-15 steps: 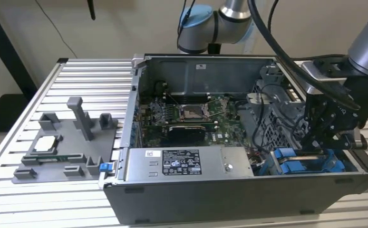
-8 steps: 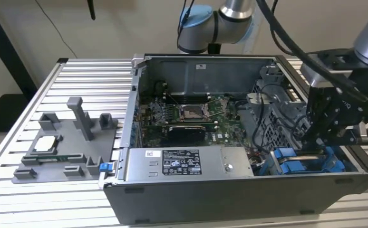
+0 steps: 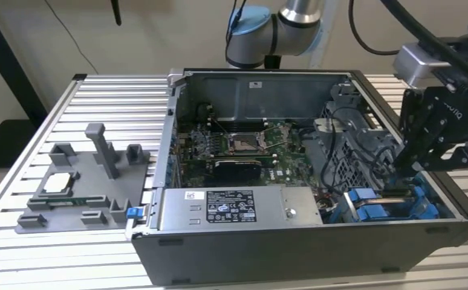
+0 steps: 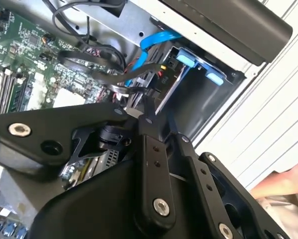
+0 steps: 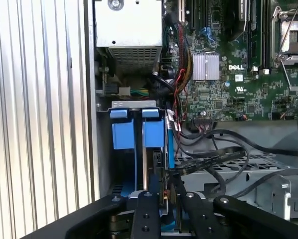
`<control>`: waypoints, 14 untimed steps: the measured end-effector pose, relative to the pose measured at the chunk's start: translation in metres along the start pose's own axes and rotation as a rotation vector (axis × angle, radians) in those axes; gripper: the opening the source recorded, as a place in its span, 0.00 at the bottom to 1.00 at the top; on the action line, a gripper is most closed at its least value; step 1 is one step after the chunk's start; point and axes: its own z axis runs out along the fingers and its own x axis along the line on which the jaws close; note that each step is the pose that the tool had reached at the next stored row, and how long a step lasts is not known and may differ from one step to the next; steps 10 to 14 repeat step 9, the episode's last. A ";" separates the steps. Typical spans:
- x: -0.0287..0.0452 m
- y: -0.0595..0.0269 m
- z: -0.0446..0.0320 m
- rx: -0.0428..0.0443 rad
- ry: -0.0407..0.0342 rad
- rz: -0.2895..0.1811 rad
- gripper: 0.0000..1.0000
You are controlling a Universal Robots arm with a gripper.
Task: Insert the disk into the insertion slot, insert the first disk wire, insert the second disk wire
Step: 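Insert the second disk wire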
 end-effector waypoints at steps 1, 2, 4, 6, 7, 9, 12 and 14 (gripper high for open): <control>-0.0001 0.0000 -0.0022 0.0000 0.0002 0.000 1.00; -0.0002 0.0000 -0.0037 0.0000 0.0003 0.000 1.00; -0.0002 0.0001 -0.0040 0.0000 0.0000 0.000 1.00; -0.0002 0.0000 -0.0042 0.0000 0.0001 0.000 1.00; -0.0002 0.0000 -0.0043 0.0000 0.0002 0.000 1.00; -0.0002 0.0001 -0.0043 0.0000 0.0001 0.000 1.00; -0.0002 0.0001 -0.0043 0.0000 0.0001 0.000 1.00; -0.0002 0.0001 -0.0043 0.0000 0.0001 0.000 1.00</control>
